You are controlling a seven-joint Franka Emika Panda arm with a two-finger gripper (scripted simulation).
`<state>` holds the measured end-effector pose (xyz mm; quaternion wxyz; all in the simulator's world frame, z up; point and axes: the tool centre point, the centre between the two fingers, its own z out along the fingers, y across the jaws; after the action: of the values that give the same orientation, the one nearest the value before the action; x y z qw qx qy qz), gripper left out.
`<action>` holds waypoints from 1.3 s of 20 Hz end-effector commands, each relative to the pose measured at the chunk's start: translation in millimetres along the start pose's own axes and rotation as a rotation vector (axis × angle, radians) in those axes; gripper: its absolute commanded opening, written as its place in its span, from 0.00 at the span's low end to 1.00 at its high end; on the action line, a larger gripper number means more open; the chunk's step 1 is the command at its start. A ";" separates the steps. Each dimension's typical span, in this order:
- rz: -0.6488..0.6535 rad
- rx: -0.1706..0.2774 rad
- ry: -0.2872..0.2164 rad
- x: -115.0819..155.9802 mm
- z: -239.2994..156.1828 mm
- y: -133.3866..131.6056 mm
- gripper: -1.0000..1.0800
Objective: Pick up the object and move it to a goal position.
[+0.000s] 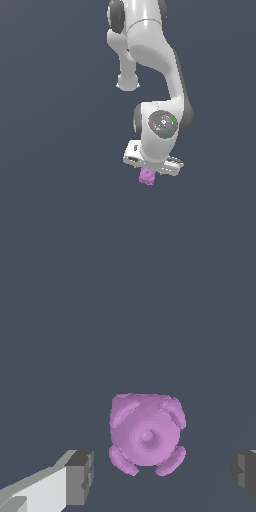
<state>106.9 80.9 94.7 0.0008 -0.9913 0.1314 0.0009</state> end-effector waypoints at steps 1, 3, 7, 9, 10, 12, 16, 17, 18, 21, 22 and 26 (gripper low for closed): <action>0.011 -0.001 0.002 2.6 3.2 -2.8 0.96; 0.015 -0.001 0.002 3.5 4.6 -3.9 0.96; 0.014 -0.001 0.001 3.1 5.2 -3.9 0.96; 0.014 -0.001 0.001 3.0 8.5 -4.0 0.96; 0.014 -0.001 0.001 3.0 11.4 -4.1 0.96; 0.015 -0.001 0.001 2.9 19.5 -4.0 0.96; 0.016 -0.001 0.002 2.5 42.5 -3.8 0.96; 0.016 -0.001 0.002 2.4 47.1 -3.6 0.96; 0.016 -0.001 0.002 2.4 50.9 -3.7 0.96; 0.017 -0.001 0.002 2.8 56.8 -3.7 0.96; 0.017 -0.001 0.002 3.1 57.0 -3.8 0.96; 0.017 -0.001 0.002 4.0 55.1 -4.0 0.00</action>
<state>111.2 83.8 39.0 -0.0001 -0.9902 0.1399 0.0004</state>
